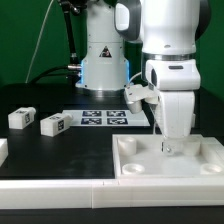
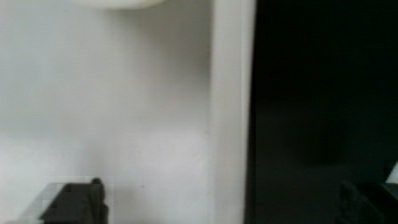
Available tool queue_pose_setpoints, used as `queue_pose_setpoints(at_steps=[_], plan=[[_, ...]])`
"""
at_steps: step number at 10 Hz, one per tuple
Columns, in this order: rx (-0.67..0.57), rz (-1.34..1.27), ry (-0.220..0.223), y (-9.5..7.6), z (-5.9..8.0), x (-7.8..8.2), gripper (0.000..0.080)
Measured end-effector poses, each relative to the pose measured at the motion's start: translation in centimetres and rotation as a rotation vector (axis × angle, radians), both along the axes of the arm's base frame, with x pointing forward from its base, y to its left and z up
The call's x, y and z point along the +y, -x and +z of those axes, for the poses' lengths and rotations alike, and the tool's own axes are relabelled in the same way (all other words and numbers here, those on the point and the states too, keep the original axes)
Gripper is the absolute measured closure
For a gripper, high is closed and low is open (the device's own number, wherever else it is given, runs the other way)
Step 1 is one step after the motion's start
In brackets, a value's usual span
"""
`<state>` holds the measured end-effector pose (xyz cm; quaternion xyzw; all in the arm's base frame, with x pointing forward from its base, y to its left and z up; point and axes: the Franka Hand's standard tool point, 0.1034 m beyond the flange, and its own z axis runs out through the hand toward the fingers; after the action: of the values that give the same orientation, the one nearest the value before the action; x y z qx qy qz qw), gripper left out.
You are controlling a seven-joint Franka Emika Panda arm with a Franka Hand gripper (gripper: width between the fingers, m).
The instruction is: Assemble one leg
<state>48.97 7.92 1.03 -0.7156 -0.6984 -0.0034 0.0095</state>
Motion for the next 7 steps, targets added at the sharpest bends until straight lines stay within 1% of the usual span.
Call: queue_pose_setpoints(at_steps=[2, 3, 4, 6, 7], plan=[[-0.001, -0.008, 0.0, 0.0, 0.1, 0.1, 0.015], [-0.011, -0.04, 0.005, 0.3, 1.4, 0.4, 0.015], [-0.027, -0.06, 0.014, 1.0, 3.5, 0.8, 0.015], [-0.037, -0.097, 0.03, 2.3, 6.2, 1.5, 0.015], [-0.046, -0.132, 0.03, 2.7, 7.0, 2.1, 0.015]])
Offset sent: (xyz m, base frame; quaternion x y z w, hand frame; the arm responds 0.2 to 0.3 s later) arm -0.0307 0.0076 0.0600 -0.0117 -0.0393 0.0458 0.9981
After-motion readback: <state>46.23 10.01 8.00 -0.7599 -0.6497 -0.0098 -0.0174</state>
